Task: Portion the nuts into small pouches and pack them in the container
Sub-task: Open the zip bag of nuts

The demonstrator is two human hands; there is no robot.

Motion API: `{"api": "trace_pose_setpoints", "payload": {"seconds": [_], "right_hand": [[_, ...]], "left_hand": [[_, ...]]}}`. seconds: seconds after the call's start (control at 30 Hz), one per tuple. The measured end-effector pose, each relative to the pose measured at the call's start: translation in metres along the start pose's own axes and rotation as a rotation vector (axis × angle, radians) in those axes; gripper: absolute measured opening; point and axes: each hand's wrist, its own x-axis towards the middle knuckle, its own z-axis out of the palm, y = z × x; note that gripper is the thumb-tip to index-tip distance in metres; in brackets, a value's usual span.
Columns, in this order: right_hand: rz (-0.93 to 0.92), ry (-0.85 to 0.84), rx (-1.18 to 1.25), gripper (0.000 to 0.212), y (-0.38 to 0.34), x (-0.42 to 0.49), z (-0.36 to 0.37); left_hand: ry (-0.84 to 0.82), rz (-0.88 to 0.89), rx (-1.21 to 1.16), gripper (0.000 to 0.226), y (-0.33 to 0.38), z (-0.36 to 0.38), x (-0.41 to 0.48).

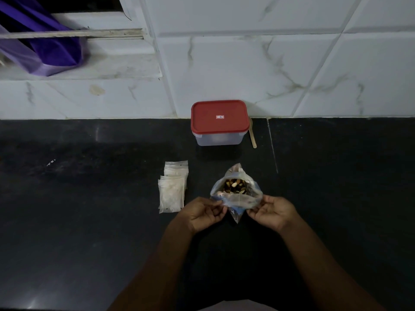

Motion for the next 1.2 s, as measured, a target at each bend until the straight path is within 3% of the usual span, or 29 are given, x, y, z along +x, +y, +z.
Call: {"api": "trace_pose_setpoints", "payload": {"seconds": [0.13, 0.23, 0.33, 0.4, 0.6, 0.87, 0.97, 1.03, 1.1, 1.2], "right_hand": [[-0.076, -0.038, -0.11, 0.038, 0.002, 0.001, 0.004], [-0.195, -0.006, -0.467, 0.027, 0.003, -0.001, 0.008], [-0.292, 0.128, -0.839, 0.034, 0.004, -0.005, 0.009], [-0.302, 0.174, -0.947, 0.037, 0.007, -0.006, 0.008], [-0.3, 0.068, -0.748, 0.031, 0.008, -0.006, -0.001], [-0.131, -0.006, -0.507, 0.036, 0.0, -0.002, -0.012], [-0.159, -0.014, -0.534, 0.033, 0.001, -0.002, -0.011], [-0.224, 0.011, -0.653, 0.032, 0.002, -0.003, -0.007], [-0.31, 0.051, -0.774, 0.041, 0.003, -0.003, -0.004], [-0.448, 0.089, -0.829, 0.065, 0.004, 0.001, -0.004]], "left_hand": [[0.028, 0.073, 0.141, 0.035, -0.002, 0.003, 0.0], [0.124, 0.162, 0.415, 0.033, -0.001, 0.005, 0.002], [0.287, 0.224, 0.74, 0.036, -0.004, 0.008, 0.006], [0.332, 0.256, 0.811, 0.036, -0.009, 0.012, 0.007], [0.288, 0.248, 0.682, 0.032, -0.014, 0.018, 0.004], [0.12, 0.119, 0.351, 0.038, -0.013, 0.01, 0.0], [0.149, 0.15, 0.448, 0.037, -0.019, 0.005, 0.003], [0.238, 0.234, 0.717, 0.04, -0.017, 0.002, 0.006], [0.256, 0.284, 0.836, 0.051, -0.012, 0.001, 0.011], [0.226, 0.372, 0.803, 0.053, -0.01, 0.003, 0.014]]}}
